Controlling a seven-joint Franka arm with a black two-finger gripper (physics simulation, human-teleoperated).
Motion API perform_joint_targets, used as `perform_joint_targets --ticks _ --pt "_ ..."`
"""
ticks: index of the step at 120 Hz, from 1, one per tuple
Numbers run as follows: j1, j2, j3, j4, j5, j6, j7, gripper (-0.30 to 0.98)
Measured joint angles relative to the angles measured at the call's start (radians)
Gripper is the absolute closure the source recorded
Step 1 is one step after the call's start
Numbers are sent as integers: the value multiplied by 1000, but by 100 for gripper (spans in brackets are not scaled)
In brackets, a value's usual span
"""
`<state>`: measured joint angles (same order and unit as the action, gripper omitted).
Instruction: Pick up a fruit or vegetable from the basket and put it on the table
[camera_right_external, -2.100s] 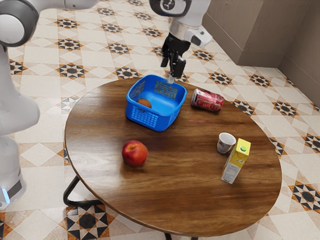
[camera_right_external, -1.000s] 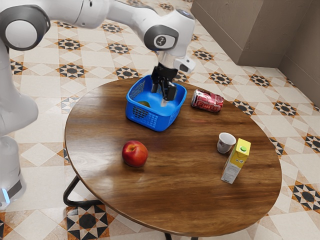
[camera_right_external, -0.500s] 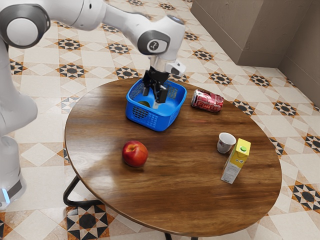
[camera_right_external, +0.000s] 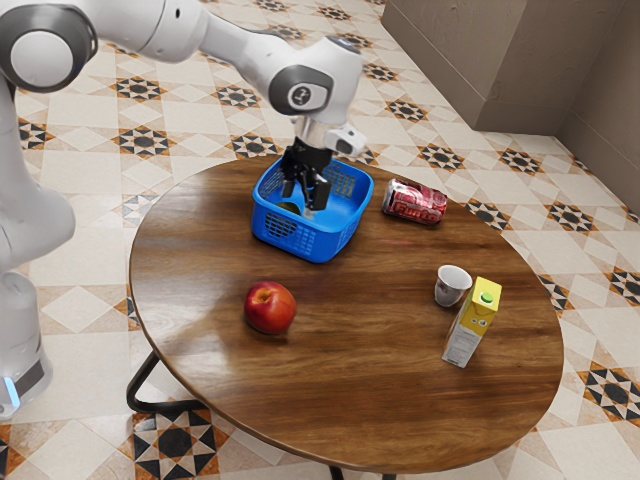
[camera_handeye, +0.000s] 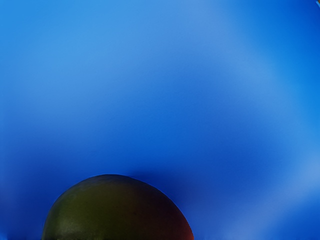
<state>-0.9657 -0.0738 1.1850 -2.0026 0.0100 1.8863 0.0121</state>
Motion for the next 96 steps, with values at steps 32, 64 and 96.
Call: perform_joint_targets --ticks 32,64,96 --pt "1 -6 13 -7 2 14 10 0" --pt "0 -7 13 -16 2 24 15 0" --pt "-3 -7 13 -43 0 44 17 0"
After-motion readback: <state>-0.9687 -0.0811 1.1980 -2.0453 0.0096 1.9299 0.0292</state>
